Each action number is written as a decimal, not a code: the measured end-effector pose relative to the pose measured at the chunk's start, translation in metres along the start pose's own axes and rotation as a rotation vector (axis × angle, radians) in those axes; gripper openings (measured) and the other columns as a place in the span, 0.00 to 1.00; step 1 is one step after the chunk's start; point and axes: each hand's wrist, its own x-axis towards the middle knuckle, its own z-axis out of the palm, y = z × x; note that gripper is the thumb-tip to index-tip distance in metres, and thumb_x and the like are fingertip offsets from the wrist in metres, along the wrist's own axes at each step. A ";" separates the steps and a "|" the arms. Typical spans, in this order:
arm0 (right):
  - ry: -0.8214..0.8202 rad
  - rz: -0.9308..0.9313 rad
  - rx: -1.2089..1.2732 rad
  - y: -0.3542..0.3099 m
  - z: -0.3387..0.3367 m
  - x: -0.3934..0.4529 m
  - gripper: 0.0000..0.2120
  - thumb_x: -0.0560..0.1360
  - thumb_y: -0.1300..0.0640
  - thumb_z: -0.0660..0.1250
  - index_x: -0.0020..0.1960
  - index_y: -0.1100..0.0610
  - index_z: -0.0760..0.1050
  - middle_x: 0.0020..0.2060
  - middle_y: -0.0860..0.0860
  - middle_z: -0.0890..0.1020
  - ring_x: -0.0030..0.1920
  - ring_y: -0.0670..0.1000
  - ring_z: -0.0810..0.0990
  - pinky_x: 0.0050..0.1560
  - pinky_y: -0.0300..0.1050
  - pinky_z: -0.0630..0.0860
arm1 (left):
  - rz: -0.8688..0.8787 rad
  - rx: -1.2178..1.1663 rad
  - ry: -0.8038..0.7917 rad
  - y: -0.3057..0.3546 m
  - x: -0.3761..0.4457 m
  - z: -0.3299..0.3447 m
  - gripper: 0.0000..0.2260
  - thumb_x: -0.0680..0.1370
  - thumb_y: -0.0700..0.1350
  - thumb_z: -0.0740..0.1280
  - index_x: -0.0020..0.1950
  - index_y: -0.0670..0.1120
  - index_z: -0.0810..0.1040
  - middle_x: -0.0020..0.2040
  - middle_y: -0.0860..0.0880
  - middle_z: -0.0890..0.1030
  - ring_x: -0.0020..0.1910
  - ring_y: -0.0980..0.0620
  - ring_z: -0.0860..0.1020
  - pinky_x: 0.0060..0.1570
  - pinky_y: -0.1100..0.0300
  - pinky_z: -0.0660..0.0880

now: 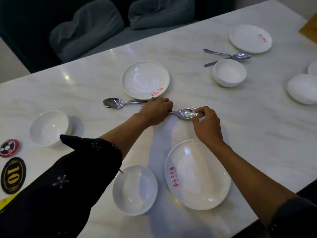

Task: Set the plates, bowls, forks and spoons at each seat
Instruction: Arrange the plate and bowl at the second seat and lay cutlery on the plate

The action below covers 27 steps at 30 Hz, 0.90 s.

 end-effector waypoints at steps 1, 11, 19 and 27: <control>0.005 0.010 0.014 0.000 0.002 0.001 0.09 0.75 0.61 0.64 0.55 0.55 0.75 0.49 0.51 0.76 0.49 0.49 0.75 0.48 0.40 0.68 | -0.049 -0.085 -0.028 -0.001 0.001 -0.001 0.05 0.77 0.43 0.64 0.50 0.44 0.78 0.50 0.46 0.80 0.51 0.45 0.78 0.48 0.54 0.69; 0.068 0.023 0.110 -0.005 0.009 0.004 0.08 0.77 0.59 0.63 0.55 0.55 0.74 0.50 0.52 0.79 0.48 0.52 0.78 0.44 0.38 0.72 | -0.273 -0.572 -0.020 -0.009 -0.010 -0.010 0.04 0.74 0.38 0.70 0.47 0.41 0.81 0.42 0.47 0.82 0.38 0.53 0.75 0.36 0.74 0.68; -0.149 -0.327 -0.268 -0.023 0.032 0.014 0.11 0.75 0.61 0.64 0.56 0.55 0.78 0.51 0.55 0.79 0.53 0.57 0.76 0.54 0.52 0.73 | -0.504 -0.865 0.238 -0.028 -0.046 -0.039 0.04 0.76 0.43 0.70 0.46 0.44 0.77 0.36 0.52 0.78 0.28 0.65 0.77 0.31 0.73 0.71; -0.300 -0.535 -0.632 -0.038 0.052 0.044 0.07 0.77 0.58 0.63 0.54 0.54 0.77 0.52 0.55 0.76 0.54 0.59 0.73 0.53 0.50 0.67 | -0.675 -0.988 0.312 -0.040 -0.091 -0.040 0.07 0.77 0.46 0.69 0.50 0.43 0.77 0.42 0.50 0.78 0.35 0.55 0.79 0.37 0.64 0.75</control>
